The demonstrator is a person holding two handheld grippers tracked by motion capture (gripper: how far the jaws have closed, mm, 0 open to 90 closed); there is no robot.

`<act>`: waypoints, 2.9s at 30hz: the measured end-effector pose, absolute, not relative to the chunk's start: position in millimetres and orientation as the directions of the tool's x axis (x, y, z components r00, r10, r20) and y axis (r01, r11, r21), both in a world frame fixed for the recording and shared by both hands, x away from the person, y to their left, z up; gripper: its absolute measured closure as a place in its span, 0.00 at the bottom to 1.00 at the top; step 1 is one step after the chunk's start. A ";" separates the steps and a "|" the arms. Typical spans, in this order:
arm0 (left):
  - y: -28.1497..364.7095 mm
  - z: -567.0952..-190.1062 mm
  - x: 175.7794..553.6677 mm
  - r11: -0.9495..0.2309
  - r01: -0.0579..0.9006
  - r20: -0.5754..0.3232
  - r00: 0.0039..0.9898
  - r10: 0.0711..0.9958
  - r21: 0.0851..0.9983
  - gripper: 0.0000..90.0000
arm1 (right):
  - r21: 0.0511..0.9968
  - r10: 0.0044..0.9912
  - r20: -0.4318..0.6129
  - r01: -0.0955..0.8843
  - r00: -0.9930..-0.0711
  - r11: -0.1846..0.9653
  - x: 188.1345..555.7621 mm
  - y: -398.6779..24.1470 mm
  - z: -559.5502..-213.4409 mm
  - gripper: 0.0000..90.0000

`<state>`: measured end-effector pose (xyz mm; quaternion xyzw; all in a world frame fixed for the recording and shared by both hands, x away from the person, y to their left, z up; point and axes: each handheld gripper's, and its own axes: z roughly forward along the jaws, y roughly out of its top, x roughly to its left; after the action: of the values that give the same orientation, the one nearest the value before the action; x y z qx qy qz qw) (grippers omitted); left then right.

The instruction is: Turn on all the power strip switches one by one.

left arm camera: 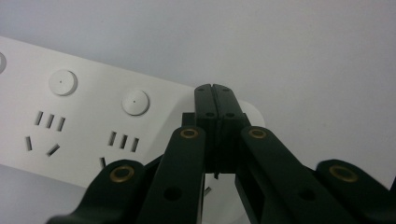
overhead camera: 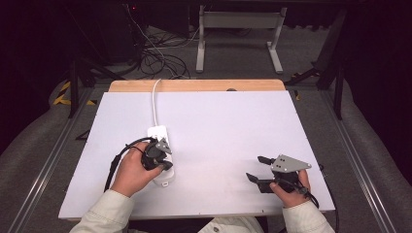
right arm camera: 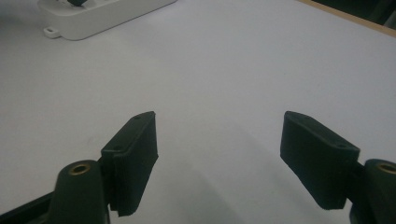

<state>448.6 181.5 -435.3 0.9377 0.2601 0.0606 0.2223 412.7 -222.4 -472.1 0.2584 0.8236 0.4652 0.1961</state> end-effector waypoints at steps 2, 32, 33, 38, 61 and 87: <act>181.8 -435.7 448.7 -0.762 0.465 -0.004 0.855 0.519 0.450 1.00 | 0.867 0.606 -0.085 0.242 -0.791 0.436 412.7 -222.1 -472.2 0.31; 182.3 -439.6 444.6 -0.727 0.510 -0.004 0.820 0.572 0.459 1.00 | 0.861 0.598 -0.086 0.242 -0.797 0.446 411.7 -219.7 -473.4 0.31; 182.2 -439.5 444.6 -0.730 0.504 0.001 0.822 0.569 0.462 1.00 | 0.862 0.598 -0.087 0.241 -0.797 0.446 411.7 -219.8 -473.3 0.31; 188.7 -436.8 447.4 -0.701 0.491 0.025 0.810 0.586 0.518 1.00 | 0.865 0.601 -0.092 0.236 -0.794 0.443 412.0 -221.5 -472.3 0.30; 197.7 -423.8 451.8 -0.614 0.464 0.042 0.776 0.629 0.639 1.00 | 0.860 0.604 -0.084 0.249 -0.792 0.446 414.4 -221.7 -475.0 0.30; 199.6 -444.2 466.1 -0.624 0.510 0.036 0.757 0.653 0.592 1.00 | 0.855 0.598 -0.088 0.248 -0.797 0.456 414.3 -221.5 -475.3 0.30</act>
<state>466.1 199.6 -444.2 0.8925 0.3256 0.1247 0.2861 414.3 -221.5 -475.3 0.2544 0.8313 0.4553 0.1921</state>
